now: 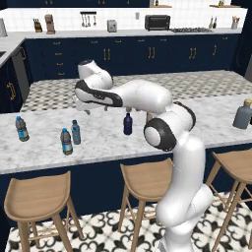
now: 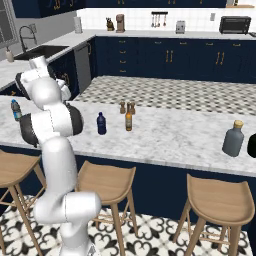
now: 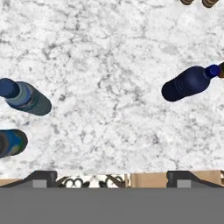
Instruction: Move the plastic bottles in the middle to the plastics group, and the glass bottles in the middle to the glass group.
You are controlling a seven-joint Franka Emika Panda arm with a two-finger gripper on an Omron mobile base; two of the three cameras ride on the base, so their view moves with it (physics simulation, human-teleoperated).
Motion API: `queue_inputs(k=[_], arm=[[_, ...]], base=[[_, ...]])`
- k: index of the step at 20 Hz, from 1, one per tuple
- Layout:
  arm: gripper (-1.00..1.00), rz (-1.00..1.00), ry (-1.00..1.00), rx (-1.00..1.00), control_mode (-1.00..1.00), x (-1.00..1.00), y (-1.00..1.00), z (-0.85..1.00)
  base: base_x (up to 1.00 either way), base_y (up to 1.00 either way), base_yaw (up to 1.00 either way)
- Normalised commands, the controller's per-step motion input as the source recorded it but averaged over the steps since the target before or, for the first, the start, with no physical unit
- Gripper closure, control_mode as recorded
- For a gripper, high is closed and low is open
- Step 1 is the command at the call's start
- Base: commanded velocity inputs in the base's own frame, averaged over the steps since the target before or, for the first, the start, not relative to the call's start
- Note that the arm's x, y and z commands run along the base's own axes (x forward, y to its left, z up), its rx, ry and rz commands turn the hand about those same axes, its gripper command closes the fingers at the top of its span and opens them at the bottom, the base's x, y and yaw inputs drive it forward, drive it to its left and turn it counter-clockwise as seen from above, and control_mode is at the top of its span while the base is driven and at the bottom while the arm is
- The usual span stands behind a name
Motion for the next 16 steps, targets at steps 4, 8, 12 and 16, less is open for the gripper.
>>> queue_inputs(k=[4,8,12,16], arm=[[-1.0,0.0,-0.1,0.14,-1.0,-0.4,-0.59,0.08],[-1.0,-0.03,0.03,0.17,-1.0,-0.01,-0.47,0.35],[-1.0,0.0,0.0,0.14,-1.0,-0.04,-0.43,0.24],[-1.0,0.0,0.04,0.06,-1.0,0.06,-0.3,0.15]], base=[[0.0,0.0,0.0],[0.0,0.0,0.0],[0.0,0.0,0.0],[0.0,0.0,0.0]])
